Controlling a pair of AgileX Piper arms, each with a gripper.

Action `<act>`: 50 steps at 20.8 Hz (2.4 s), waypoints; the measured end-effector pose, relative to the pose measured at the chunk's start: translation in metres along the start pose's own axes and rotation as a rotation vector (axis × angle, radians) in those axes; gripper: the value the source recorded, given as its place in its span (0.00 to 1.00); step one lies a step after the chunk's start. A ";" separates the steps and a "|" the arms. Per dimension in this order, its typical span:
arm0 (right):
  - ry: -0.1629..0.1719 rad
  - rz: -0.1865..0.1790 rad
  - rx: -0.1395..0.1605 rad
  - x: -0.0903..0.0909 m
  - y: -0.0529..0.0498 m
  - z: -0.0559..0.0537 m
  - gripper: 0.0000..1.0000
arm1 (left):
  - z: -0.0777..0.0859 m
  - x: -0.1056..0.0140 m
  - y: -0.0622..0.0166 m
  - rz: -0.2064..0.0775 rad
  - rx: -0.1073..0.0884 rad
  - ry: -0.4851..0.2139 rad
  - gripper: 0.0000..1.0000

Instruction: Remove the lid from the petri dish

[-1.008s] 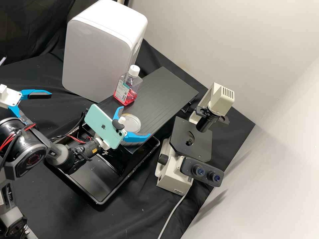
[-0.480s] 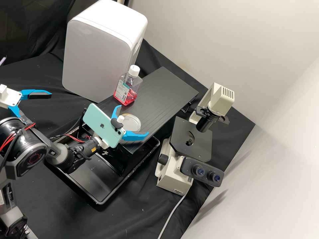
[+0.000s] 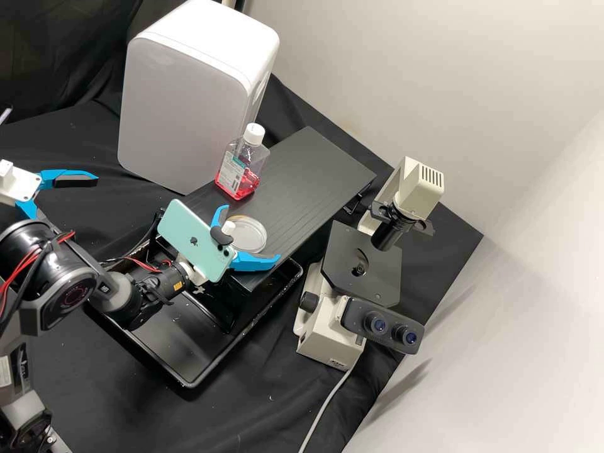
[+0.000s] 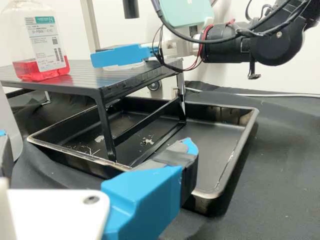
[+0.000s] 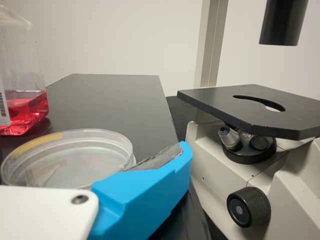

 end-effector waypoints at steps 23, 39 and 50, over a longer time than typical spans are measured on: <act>0.000 0.000 0.000 0.000 0.000 0.000 0.00 | 0.000 0.000 0.0000 0.000 0.000 0.000 1.00; 0.000 0.000 0.000 0.000 0.000 0.000 0.00 | 0.000 0.000 0.0000 0.000 0.000 0.000 1.00; 0.030 0.030 0.003 -0.008 0.006 -0.006 0.00 | 0.000 0.000 0.0000 0.000 0.000 0.000 1.00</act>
